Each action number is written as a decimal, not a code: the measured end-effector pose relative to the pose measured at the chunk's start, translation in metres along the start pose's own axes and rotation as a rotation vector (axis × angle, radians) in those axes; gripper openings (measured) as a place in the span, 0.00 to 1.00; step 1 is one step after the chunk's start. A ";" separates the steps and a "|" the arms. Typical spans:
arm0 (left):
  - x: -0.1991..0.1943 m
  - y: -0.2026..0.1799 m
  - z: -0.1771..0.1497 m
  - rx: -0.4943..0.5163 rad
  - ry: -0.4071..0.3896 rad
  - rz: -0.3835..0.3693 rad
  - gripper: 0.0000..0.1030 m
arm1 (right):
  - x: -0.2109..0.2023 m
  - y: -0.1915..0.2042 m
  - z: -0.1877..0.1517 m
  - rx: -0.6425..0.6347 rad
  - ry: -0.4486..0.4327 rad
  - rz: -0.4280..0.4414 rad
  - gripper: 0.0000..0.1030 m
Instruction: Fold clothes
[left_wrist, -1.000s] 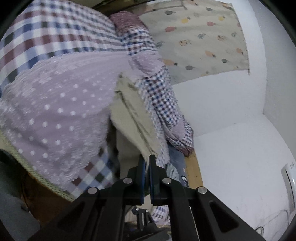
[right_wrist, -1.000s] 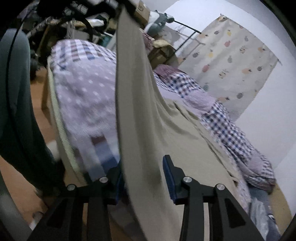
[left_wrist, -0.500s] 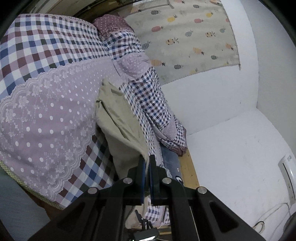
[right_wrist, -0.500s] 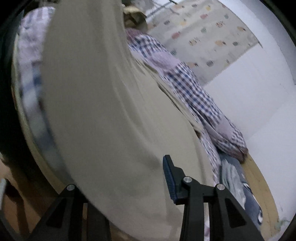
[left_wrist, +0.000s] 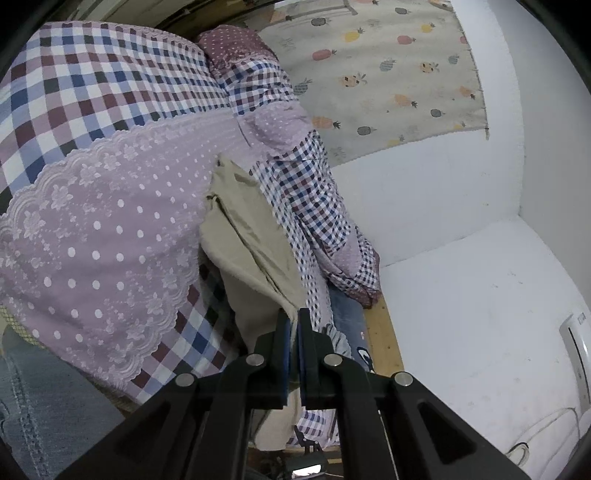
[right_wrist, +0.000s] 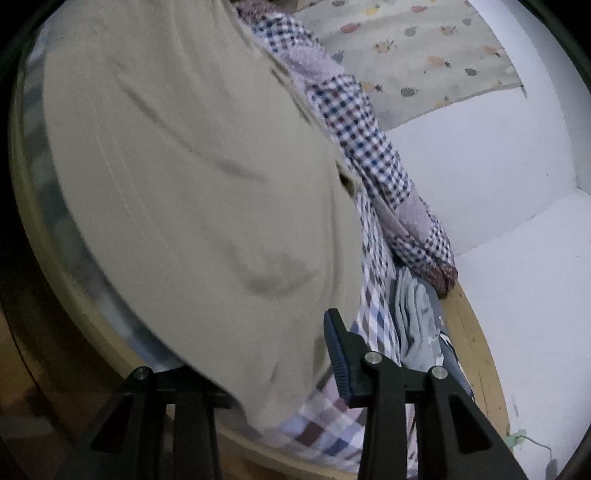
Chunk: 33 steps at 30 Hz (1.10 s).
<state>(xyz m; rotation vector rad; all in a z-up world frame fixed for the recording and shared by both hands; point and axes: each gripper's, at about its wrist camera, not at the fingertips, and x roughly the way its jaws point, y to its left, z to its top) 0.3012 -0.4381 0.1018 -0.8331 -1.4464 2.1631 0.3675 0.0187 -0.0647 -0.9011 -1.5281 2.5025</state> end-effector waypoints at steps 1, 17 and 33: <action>0.000 0.001 0.000 0.001 0.002 0.002 0.02 | 0.002 0.000 -0.004 -0.008 0.012 0.001 0.38; -0.010 0.009 -0.005 0.053 0.011 0.077 0.02 | -0.047 -0.059 -0.022 0.085 -0.037 -0.008 0.01; -0.031 -0.008 -0.024 0.155 0.061 0.149 0.02 | -0.172 -0.159 -0.007 0.205 -0.226 -0.080 0.00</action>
